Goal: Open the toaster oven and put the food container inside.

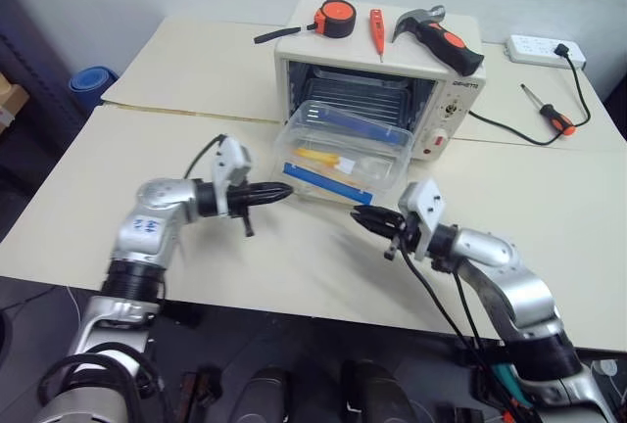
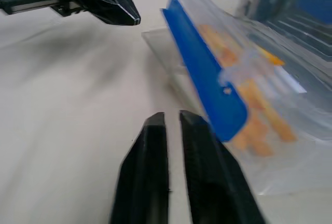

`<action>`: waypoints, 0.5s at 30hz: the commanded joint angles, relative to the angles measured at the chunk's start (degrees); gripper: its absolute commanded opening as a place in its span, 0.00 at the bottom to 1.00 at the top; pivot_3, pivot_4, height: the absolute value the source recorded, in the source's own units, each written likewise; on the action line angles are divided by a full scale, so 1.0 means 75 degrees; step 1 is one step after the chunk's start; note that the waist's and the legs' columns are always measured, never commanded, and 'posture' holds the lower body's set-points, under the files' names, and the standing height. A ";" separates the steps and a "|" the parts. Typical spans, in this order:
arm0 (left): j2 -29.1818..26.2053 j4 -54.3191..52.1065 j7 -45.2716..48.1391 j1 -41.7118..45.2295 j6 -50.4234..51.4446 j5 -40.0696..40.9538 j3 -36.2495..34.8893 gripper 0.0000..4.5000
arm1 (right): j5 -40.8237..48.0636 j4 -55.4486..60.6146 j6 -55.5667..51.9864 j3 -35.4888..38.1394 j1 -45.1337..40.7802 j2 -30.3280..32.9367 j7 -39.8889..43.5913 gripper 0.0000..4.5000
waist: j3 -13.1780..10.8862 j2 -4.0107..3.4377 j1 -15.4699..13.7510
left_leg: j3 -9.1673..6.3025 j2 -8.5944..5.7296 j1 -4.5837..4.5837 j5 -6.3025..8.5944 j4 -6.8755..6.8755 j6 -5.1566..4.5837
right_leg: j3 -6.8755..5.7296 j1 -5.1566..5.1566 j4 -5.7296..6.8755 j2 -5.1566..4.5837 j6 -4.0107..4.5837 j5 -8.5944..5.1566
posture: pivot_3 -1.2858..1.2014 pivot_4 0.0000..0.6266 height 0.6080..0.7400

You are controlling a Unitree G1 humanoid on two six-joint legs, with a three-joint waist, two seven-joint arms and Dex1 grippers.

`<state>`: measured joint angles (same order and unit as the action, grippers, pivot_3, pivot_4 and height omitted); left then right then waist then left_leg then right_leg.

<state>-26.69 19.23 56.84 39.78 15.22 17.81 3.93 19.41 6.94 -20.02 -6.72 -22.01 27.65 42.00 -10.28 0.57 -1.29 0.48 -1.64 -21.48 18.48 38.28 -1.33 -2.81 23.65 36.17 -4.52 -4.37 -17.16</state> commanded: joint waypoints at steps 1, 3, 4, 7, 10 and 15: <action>0.0499 0.0957 -0.0797 0.0667 -0.0538 -0.0266 -0.0253 0.00 | -0.0442 -0.1185 0.0529 0.0119 -0.0981 -0.0304 -0.0261 0.06 | 0.0000 0.0000 0.0058 | 0.0009 0.0001 -0.0002 -0.0001 0.0002 0.0001 | 0.0000 0.0005 0.0007 0.0004 -0.0001 0.0000 | 0.52 0.24 1.00; 0.0826 0.1632 -0.1256 0.1026 -0.0944 -0.0445 -0.0357 0.00 | -0.0726 -0.2049 0.1003 0.0197 -0.1591 -0.0500 -0.0442 0.06 | -0.0001 0.0001 0.0108 | 0.0015 0.0000 -0.0003 -0.0004 0.0006 0.0002 | 0.0000 0.0009 0.0020 0.0006 -0.0001 0.0001 | 0.52 0.24 1.00; 0.0990 0.1983 -0.1521 0.1219 -0.1121 -0.0501 -0.0440 0.00 | -0.0843 -0.2513 0.1241 0.0247 -0.1893 -0.0593 -0.0523 0.06 | -0.0001 0.0001 0.0131 | 0.0015 0.0000 -0.0002 -0.0006 0.0009 0.0003 | -0.0001 0.0008 0.0025 0.0005 -0.0002 0.0001 | 0.52 0.24 1.00; 0.1403 0.2964 -0.2267 0.1764 -0.1670 -0.0577 -0.0746 0.00 | -0.1155 -0.3790 0.2022 0.0386 -0.2637 -0.0844 -0.0800 0.06 | -0.0001 0.0002 0.0192 | 0.0014 0.0000 -0.0002 -0.0006 0.0011 0.0004 | -0.0002 0.0009 0.0032 0.0004 -0.0002 0.0001 | 0.52 0.24 1.00; 0.1631 0.3715 -0.2578 0.2170 -0.2153 -0.0684 -0.0891 0.00 | -0.1313 -0.4827 0.2609 0.0536 -0.3186 -0.1062 -0.1086 0.06 | -0.0001 0.0002 0.0212 | 0.0014 0.0000 -0.0004 -0.0007 0.0009 0.0006 | -0.0002 0.0016 0.0037 0.0003 -0.0002 0.0001 | 0.52 0.24 1.00; 0.1917 0.5220 -0.3448 0.3110 -0.2961 -0.0940 -0.1117 0.00 | -0.1576 -0.6293 0.3341 0.0729 -0.4122 -0.1553 -0.1719 0.06 | -0.0001 0.0002 0.0221 | 0.0021 -0.0001 -0.0007 -0.0009 0.0013 0.0009 | -0.0002 0.0021 0.0039 0.0003 -0.0003 0.0001 | 0.52 0.24 1.00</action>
<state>-12.38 57.14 32.93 60.85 -4.31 11.21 -3.13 8.15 -39.53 2.26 -2.58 -50.96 16.29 30.85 -10.28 0.58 0.37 0.63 -1.64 -21.53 18.41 38.39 -1.25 -2.83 23.80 36.47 -4.50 -4.40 -17.15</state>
